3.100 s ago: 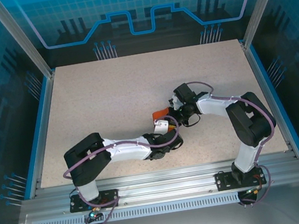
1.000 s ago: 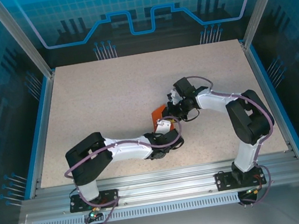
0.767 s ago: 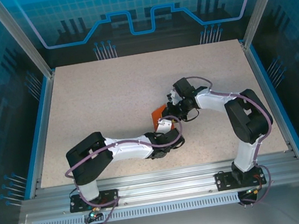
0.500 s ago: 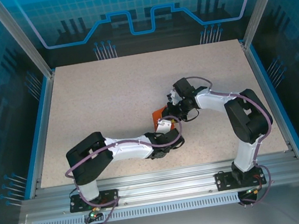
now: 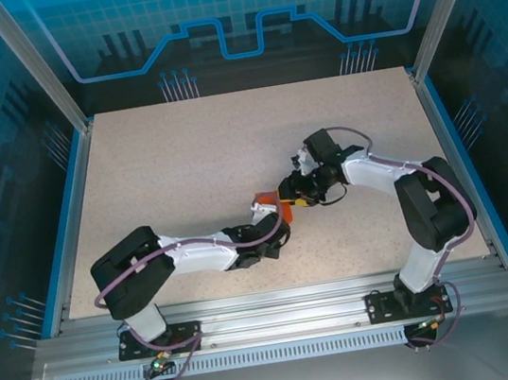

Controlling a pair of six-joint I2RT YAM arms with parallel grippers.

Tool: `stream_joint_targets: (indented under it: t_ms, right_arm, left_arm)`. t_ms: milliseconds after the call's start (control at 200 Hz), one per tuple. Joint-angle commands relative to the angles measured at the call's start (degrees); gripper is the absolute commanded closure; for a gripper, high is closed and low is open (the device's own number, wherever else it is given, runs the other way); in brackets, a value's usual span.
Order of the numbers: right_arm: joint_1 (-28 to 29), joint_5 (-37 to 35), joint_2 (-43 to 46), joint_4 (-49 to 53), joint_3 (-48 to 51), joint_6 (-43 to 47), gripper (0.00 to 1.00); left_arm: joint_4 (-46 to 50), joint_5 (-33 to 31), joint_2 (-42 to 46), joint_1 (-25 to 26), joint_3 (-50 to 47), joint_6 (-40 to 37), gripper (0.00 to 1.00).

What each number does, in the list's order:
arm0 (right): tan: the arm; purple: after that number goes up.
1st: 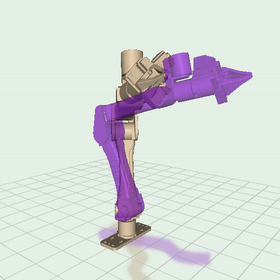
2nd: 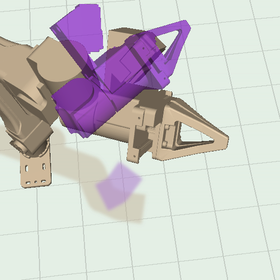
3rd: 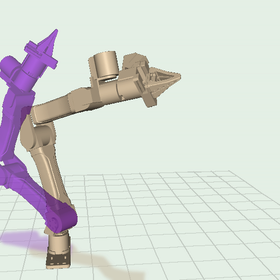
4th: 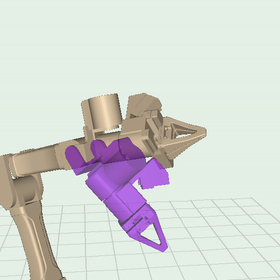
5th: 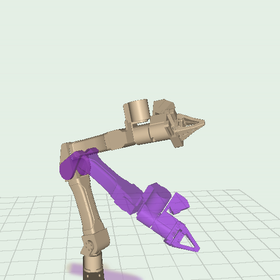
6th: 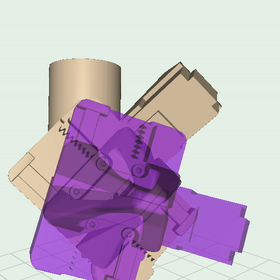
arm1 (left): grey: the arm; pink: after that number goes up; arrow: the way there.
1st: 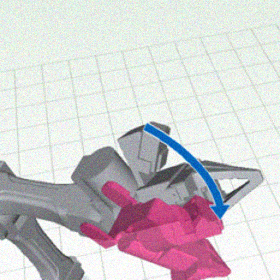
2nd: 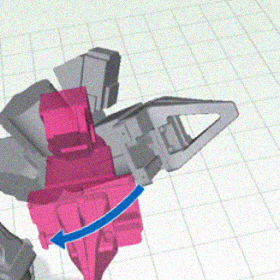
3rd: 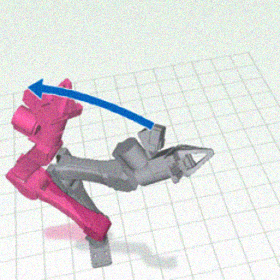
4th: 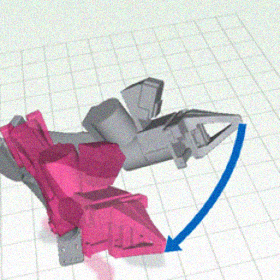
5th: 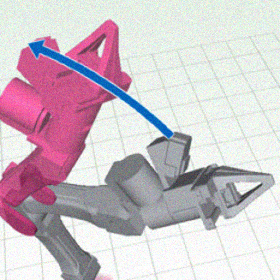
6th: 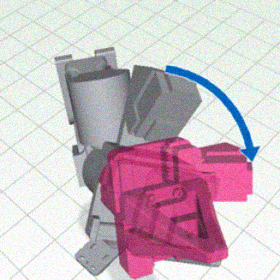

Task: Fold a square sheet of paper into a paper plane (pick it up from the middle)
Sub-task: Perform the fourth fold on the wing at the bottom-center of the table.

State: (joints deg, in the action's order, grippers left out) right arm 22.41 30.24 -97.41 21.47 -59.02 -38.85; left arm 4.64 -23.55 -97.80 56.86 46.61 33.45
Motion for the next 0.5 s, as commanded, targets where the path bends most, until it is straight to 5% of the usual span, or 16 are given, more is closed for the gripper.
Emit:
stream_joint_targets:
  t_ms: [0, 160, 385, 495]
  right_arm:
    - [-1.8, -0.1, 3.6, 1.6, 2.3, 1.2, 0.52]
    - [-1.9, 1.1, 5.7, 1.1, 4.1, 2.3, 0.54]
    - [1.7, 3.0, 3.3, -0.3, 3.4, 3.2, 0.79]
    - [3.9, 3.4, 1.0, -1.7, 1.9, 2.5, 0.84]
  left_arm:
    - [-5.5, 7.8, 1.8, -1.4, -2.4, -0.6, 0.87]
    - [-10.9, 13.6, 2.1, -3.8, -5.5, 1.1, 0.87]
    - [-15.6, 18.4, 3.4, -6.3, -9.2, 2.8, 0.87]
    - [-16.8, 19.5, 3.4, -6.9, -10.3, 3.5, 0.87]
